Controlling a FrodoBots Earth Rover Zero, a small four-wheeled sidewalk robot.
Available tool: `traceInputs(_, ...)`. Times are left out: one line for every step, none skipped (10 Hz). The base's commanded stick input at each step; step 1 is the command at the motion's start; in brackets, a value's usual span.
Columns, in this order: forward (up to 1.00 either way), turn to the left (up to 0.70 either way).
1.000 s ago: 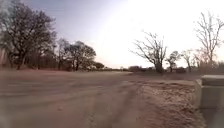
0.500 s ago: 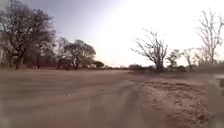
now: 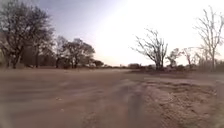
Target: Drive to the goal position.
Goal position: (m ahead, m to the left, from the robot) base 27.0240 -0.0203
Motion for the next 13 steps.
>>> traceInputs(0.69,0.00)
traceInputs(0.69,0.00)
traceInputs(0.69,0.00)
traceInputs(0.69,0.00)
traceInputs(0.69,0.00)
traceInputs(0.69,0.00)
traceInputs(0.69,0.00)
traceInputs(0.69,0.00)
traceInputs(0.69,0.00)
traceInputs(0.69,0.00)
traceInputs(0.69,0.00)
traceInputs(0.69,0.00)
traceInputs(0.69,0.00)
